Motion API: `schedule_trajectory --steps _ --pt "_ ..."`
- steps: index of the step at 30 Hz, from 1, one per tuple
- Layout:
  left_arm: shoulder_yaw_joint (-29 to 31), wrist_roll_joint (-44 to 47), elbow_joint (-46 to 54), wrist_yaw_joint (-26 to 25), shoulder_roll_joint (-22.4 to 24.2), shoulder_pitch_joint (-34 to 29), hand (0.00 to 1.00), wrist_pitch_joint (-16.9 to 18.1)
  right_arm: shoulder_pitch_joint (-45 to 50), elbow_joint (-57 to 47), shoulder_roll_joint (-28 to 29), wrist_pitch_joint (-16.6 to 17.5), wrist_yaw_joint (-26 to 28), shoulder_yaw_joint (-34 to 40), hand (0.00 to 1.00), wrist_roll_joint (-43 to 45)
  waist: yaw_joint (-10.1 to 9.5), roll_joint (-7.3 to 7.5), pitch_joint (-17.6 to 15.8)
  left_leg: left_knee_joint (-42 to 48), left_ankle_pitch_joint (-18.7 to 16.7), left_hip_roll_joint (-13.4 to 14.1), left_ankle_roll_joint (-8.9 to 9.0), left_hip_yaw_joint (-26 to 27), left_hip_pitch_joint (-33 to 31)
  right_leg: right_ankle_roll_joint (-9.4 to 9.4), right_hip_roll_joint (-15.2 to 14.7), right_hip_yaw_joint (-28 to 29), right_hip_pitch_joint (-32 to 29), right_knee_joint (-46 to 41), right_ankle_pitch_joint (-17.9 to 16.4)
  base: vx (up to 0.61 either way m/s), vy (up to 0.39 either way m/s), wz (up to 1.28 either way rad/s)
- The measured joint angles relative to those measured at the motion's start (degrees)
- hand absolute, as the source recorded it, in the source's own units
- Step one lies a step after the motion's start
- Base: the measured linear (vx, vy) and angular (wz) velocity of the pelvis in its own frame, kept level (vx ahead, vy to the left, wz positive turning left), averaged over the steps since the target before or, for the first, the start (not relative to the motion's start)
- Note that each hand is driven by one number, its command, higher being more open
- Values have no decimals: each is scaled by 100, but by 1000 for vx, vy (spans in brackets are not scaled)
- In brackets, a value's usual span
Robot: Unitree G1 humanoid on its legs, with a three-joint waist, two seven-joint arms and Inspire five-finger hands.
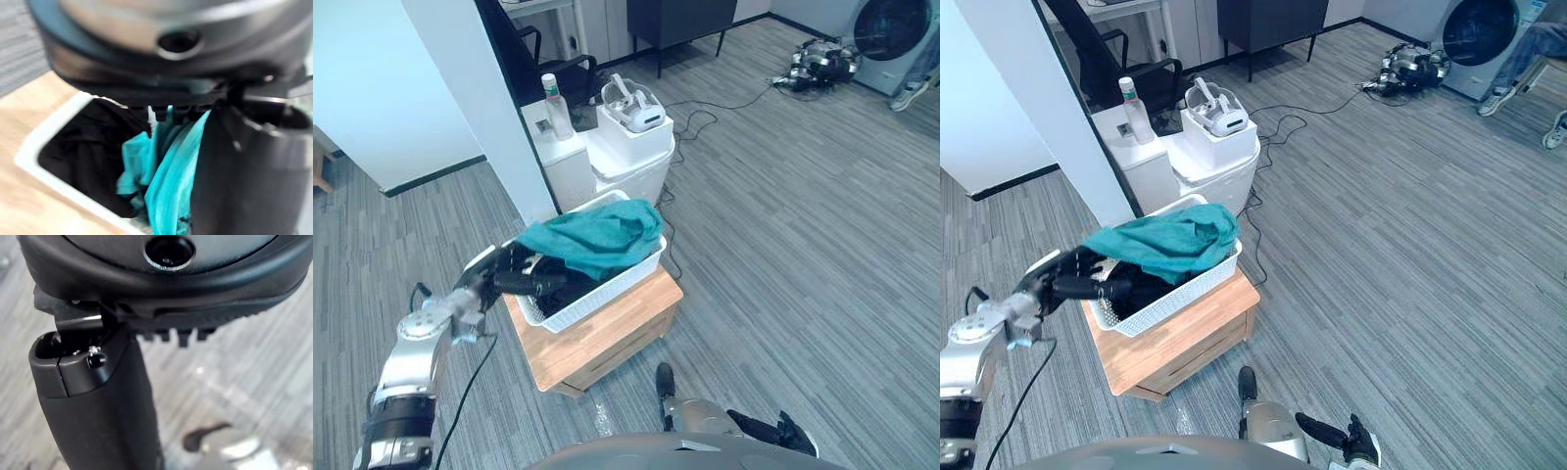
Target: Tidy up the quilt and then pick up the clothes from the bed and put them into the laundry hamper
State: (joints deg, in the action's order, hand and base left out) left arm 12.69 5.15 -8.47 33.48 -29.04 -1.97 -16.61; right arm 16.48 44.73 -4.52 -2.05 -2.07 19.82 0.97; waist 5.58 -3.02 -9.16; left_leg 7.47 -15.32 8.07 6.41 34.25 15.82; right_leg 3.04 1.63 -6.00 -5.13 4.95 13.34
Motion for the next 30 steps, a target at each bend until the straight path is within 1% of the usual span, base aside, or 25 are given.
schedule_trajectory --steps 2,4,8,9,10,12,13,15,17,19,20,23,24,26,27,28,29,30 --pt "0 -306 -5 250 8 -45 100 18 -7 1 2 0 0 -10 100 1 -86 -2 -1 36 16 22 31 -24 -43 -13 1 -20 -20 0 -12 32 23 7" --pt "2 -612 -39 395 6 -75 100 80 -41 3 0 0 1 -11 100 1 -89 -22 -4 39 22 32 43 -48 -28 -44 -1 -29 10 0 -35 17 41 7" --pt "1 -1314 -134 646 -43 -72 100 503 -138 4 0 -8 23 -33 100 1 -71 -122 -17 40 14 33 57 -49 -18 -42 -9 -59 27 1 -40 -11 48 2" --pt "-15 -1529 -209 717 -99 -25 100 668 -154 4 0 -31 38 -33 100 0 -74 -162 -10 42 16 36 59 -48 -19 -39 -7 -59 25 1 -38 -8 42 0" --pt "-32 -1639 -260 725 -141 9 100 733 -163 4 0 -44 43 -36 100 0 -75 -177 -7 42 18 38 63 -48 -19 -37 -5 -60 24 1 -37 -6 33 0" --pt "-119 -1947 -447 797 -424 244 100 813 -166 4 -2 -105 50 -77 100 0 -84 -210 16 57 31 49 85 -48 -15 -18 0 -61 27 1 -30 0 0 0" --pt "-120 -1944 -494 851 -519 308 100 814 -168 3 -2 -112 50 -81 100 0 -84 -212 17 65 32 52 87 -48 -15 -17 1 -60 28 1 -31 0 0 0" --pt "-119 -1892 -525 990 -851 509 100 841 -164 2 -23 -155 59 -80 100 0 -95 -214 26 101 32 60 87 -47 -21 -33 0 -61 36 1 -44 -38 20 -1" --pt "-117 -1750 -558 1026 -1004 623 100 873 -159 1 -34 -226 64 -72 100 0 -100 -225 45 104 31 66 85 -46 -22 -31 -3 -73 47 1 -45 -41 23 0" --pt "-105 -1389 -580 1087 -1066 670 100 879 -150 1 -34 -261 88 -58 100 0 -116 -228 71 112 28 78 82 -45 -24 -26 -5 -104 58 0 -49 -16 11 1" --pt "-105 -1196 -586 1213 -1066 674 100 891 -149 1 -34 -265 102 -45 100 1 -134 -225 84 120 22 90 77 -45 -24 -21 -6 -138 65 0 -52 0 0 0" --pt "-106 -1133 -686 1713 -1063 668 100 908 -157 -2 -34 -276 136 -20 100 1 -203 -199 106 138 -9 122 35 -48 -36 -6 -2 -200 72 -1 -62 -6 17 3" --pt "-105 -1162 -695 1900 -1063 595 100 921 -162 -3 -34 -276 148 -12 100 2 -240 -185 115 139 -9 138 35 -60 -45 3 3 -231 75 -1 -67 1 31 11" --pt "-104 -1163 -698 2112 -1056 398 100 1016 -221 -2 -35 -275 150 -6 100 7 -255 -178 119 138 -9 165 47 -140 -50 16 0 -314 113 -1 -89 21 55 19" --pt "-92 -1162 -695 2233 -1028 231 100 1029 -249 -1 -36 -274 149 -6 100 22 -280 -179 121 134 10 176 87 -181 -49 18 -1 -351 133 0 -98 30 61 17" --pt "-78 -1161 -693 2270 -1010 137 100 1029 -280 -1 -37 -274 149 -5 100 43 -305 -180 121 130 18 177 104 -185 -50 15 -1 -355 132 0 -99 25 70 10" --pt "-72 -1155 -693 2283 -959 -28 100 1010 -344 8 -37 -272 149 -1 100 58 -379 -181 120 126 18 178 107 -194 -53 2 -3 -364 131 0 -106 16 74 10" --pt "-64 -956 -693 2199 -891 -210 100 926 -414 18 -37 -271 148 -2 100 84 -409 -181 121 124 19 178 108 -257 -75 -12 -17 -411 138 0 -113 13 78 17"
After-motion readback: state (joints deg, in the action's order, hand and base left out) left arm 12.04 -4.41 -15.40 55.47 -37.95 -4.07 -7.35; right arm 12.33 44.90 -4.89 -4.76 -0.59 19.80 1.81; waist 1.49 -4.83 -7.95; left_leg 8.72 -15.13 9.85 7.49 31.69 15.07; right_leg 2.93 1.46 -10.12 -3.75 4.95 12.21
